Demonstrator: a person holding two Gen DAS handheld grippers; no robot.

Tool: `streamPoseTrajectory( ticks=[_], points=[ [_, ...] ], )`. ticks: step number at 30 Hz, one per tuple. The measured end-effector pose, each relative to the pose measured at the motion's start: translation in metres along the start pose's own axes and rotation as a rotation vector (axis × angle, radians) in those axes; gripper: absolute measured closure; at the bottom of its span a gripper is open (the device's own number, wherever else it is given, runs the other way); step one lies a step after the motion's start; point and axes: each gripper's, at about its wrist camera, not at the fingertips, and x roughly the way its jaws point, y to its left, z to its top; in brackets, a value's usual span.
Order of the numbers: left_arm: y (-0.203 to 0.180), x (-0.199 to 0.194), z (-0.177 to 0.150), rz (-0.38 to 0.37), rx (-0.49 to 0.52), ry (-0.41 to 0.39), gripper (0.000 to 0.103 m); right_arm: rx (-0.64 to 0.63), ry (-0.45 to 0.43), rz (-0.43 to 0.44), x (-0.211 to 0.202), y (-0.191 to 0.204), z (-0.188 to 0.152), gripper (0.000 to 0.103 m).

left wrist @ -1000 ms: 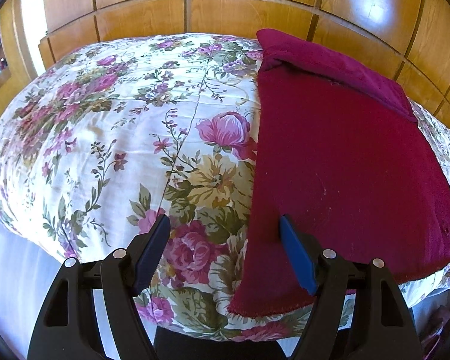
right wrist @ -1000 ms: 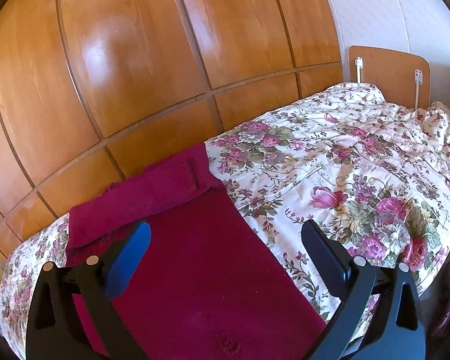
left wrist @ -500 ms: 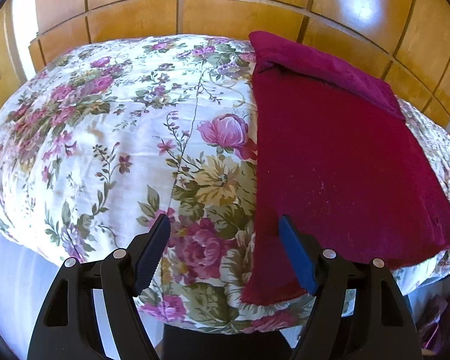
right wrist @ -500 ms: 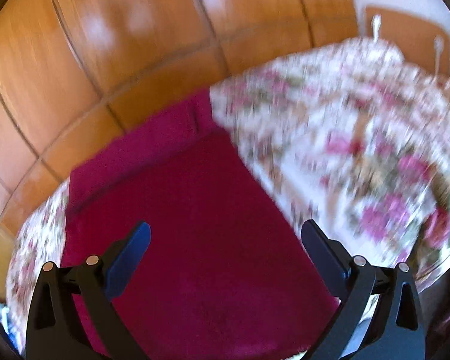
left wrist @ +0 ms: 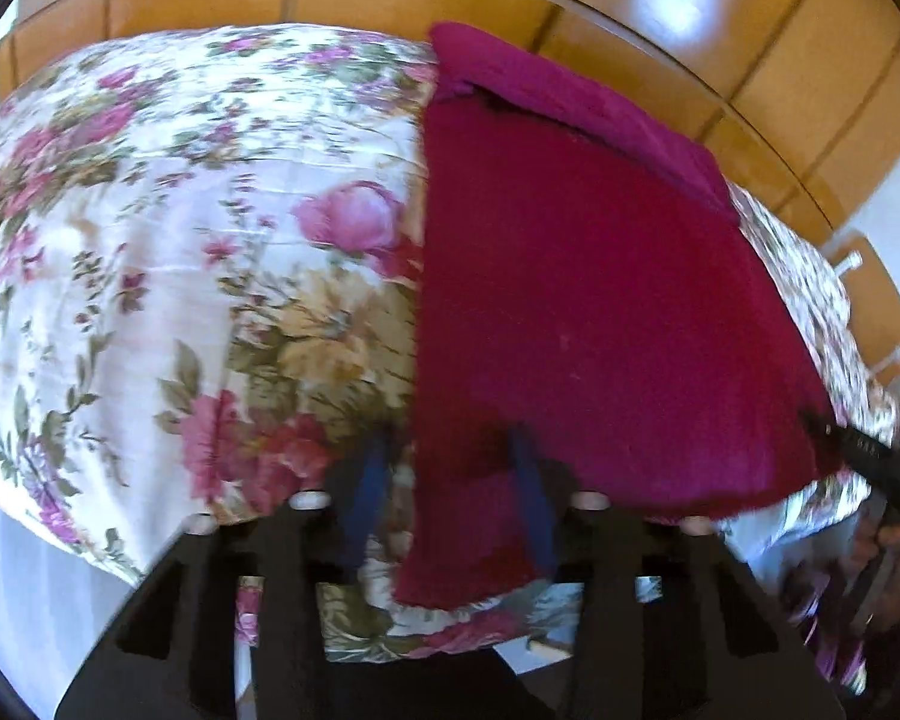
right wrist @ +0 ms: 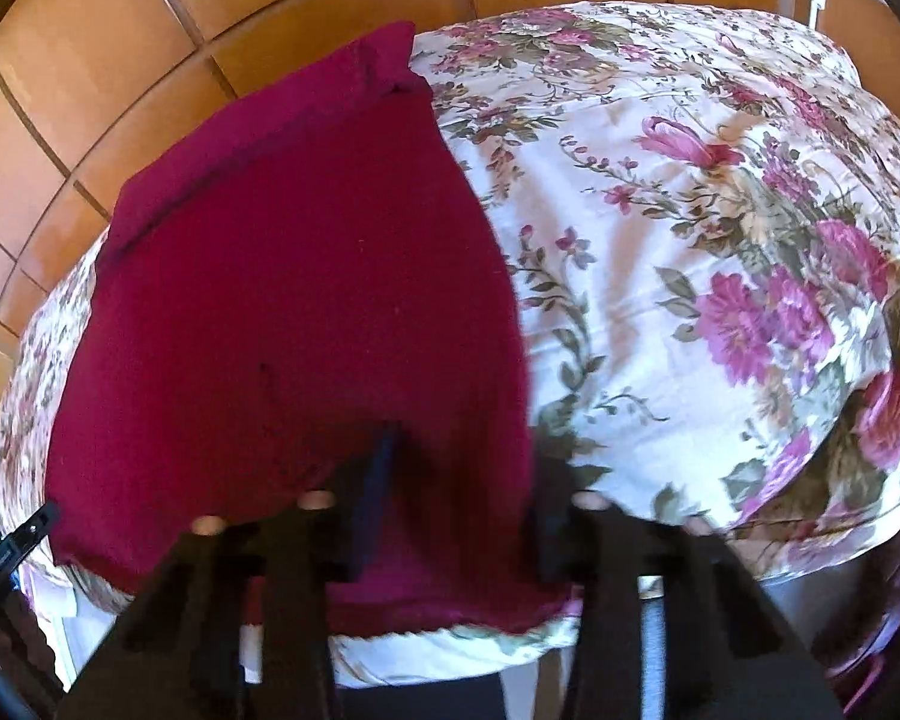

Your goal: Fold small clothes

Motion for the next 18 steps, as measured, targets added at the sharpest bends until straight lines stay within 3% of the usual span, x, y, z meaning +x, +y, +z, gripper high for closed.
streamPoseTrajectory(
  ticks=[2, 6, 13, 18],
  points=[
    [-0.007, -0.001, 0.0, 0.013, 0.043, -0.008, 0.095, -0.045, 0.009, 0.019, -0.006, 0.003, 0.004, 0.095],
    [-0.013, -0.01, 0.01, -0.028, 0.061, -0.032, 0.096, -0.102, -0.016, 0.089, -0.027, 0.015, 0.014, 0.095],
    [-0.01, -0.032, 0.065, -0.181, -0.021, -0.14, 0.097, -0.027, -0.119, 0.287, -0.039, 0.032, 0.077, 0.096],
    [-0.017, -0.013, 0.119, -0.167, -0.007, -0.173, 0.097, 0.027, -0.122, 0.313, -0.009, 0.036, 0.131, 0.095]
  ],
)
